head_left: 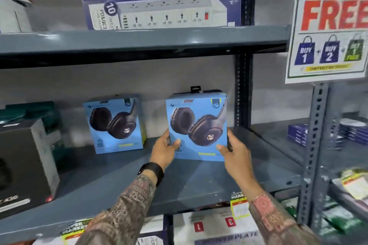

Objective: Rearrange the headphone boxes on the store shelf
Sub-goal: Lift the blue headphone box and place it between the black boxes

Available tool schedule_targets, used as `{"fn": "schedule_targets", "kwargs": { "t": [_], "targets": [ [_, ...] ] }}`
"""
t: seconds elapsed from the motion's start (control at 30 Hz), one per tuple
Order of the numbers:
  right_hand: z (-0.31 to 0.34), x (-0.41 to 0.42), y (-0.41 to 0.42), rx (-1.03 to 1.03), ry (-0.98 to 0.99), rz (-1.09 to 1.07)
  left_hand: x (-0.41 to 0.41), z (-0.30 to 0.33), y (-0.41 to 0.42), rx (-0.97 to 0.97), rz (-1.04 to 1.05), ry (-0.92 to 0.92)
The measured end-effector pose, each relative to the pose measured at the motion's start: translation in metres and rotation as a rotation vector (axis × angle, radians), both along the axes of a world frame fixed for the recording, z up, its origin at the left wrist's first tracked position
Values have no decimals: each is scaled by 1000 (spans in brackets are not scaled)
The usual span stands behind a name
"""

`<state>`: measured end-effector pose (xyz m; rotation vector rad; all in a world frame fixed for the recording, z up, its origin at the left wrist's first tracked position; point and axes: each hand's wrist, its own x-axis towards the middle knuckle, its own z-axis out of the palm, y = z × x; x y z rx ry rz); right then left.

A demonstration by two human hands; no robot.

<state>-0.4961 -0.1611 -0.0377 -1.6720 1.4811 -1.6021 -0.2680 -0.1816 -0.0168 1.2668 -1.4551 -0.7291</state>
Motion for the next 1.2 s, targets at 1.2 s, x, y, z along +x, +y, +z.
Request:
{"fn": "schedule_targets", "kwargs": {
  "t": [1.2],
  "targets": [
    [47,111,134,-136,-33,241,128,37,209,-161,399,-206]
  ]
}}
